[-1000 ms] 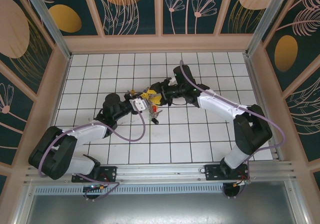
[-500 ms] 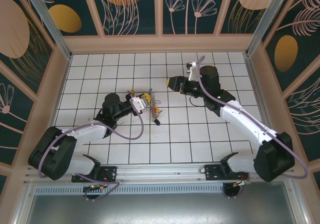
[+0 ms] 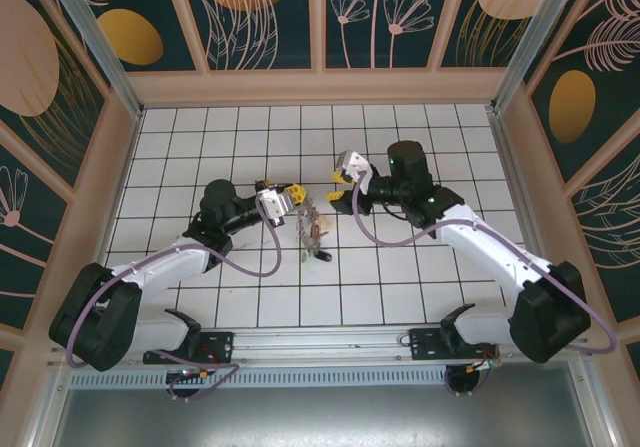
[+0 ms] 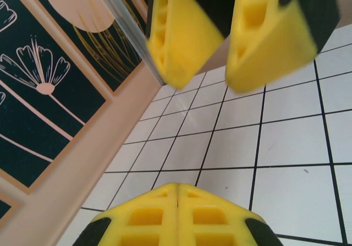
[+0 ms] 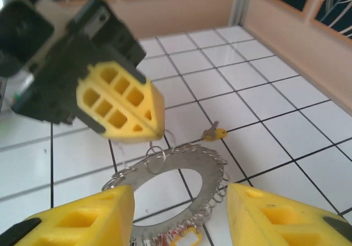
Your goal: Put the keys on the keyring
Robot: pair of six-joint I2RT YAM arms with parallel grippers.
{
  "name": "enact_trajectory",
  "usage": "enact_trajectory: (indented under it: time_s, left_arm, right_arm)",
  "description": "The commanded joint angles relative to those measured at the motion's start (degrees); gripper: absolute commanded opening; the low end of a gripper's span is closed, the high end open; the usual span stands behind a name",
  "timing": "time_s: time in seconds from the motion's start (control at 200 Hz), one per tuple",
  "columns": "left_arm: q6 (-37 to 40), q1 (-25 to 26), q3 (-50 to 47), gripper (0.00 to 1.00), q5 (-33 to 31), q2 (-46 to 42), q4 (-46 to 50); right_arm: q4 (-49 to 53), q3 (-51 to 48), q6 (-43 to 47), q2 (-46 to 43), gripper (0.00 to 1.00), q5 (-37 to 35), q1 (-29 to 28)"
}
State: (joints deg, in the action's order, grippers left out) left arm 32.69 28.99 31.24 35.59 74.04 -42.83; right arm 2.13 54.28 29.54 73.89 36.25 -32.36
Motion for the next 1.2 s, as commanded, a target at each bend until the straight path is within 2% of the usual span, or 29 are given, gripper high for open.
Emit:
enact_trajectory:
  time_s: [0.0,0.125,0.19,0.26,0.31,0.365,0.475,0.546,0.616,0.686,0.741,0.821,0.926,1.046,1.191]
  left_arm:
    - [-0.5,0.1,2.2,0.0,3.8,0.8,-0.1]
    - [-4.2,-0.6,0.9,0.0,-0.6,0.8,-2.3]
    - [-11.8,-2.5,-0.5,0.0,-2.8,0.3,-5.9]
    - [-20.6,-4.9,-0.8,0.1,-7.7,-0.8,-6.4]
    - [-26.1,-6.5,-0.7,0.12,-12.6,-2.3,-4.4]
    - [-32.8,-8.2,-0.5,0.21,-18.7,-4.5,-0.5]
    - [-44.9,-12.4,2.3,0.33,-28.7,-8.3,14.7]
    - [-50.5,-16.7,3.3,0.37,-27.6,-10.4,23.1]
    - [-54.1,-19.8,3.6,0.49,-26.6,-12.3,30.1]
    - [-56.7,-21.9,4.6,0.65,-26.9,-13.2,37.1]
    - [-59.2,-23.5,5.8,0.72,-27.2,-12.7,42.6]
    - [-60.4,-26.1,7.4,0.74,-23.9,-10.9,48.0]
    - [-62.3,-28.4,6.8,0.77,-20.2,-9.4,50.0]
    - [-65.5,-31.5,5.5,0.78,-15.8,-7.7,50.0]
    - [-67.2,-34.8,5.1,0.77,-11.1,-4.5,49.6]
  right_arm:
    - [3.3,3.3,7.0,2.6,0.45,3.6,-0.4]
    - [1.1,-0.9,6.9,3.3,0.44,2.0,0.5]
    - [2.2,-2.5,9.1,3.4,0.45,-0.4,0.4]
    - [5.1,-2.3,12.3,4.4,0.45,-3.6,-1.3]
    - [5.3,-2.4,13.6,5.3,0.45,-4.8,-3.4]
    - [3.8,-2.6,14.5,6.4,0.45,-4.6,-6.0]
    - [1.9,-1.2,16.4,10.5,0.45,-4.0,-10.1]
    - [1.6,0.9,19.0,14.8,0.44,-3.5,-12.3]
    - [2.2,4.0,21.4,19.6,0.43,-2.8,-13.8]
    - [5.1,8.6,23.5,25.1,0.42,-0.9,-14.4]
    - [9.7,14.2,25.5,30.1,0.36,0.8,-14.8]
    - [14.6,20.8,28.6,35.7,0.33,1.6,-16.0]
    - [16.6,25.4,30.4,40.5,0.33,1.6,-18.2]
    - [24.0,31.6,31.4,45.4,0.38,1.7,-19.4]
    - [23.9,31.2,30.5,46.0,0.42,1.5,-21.2]
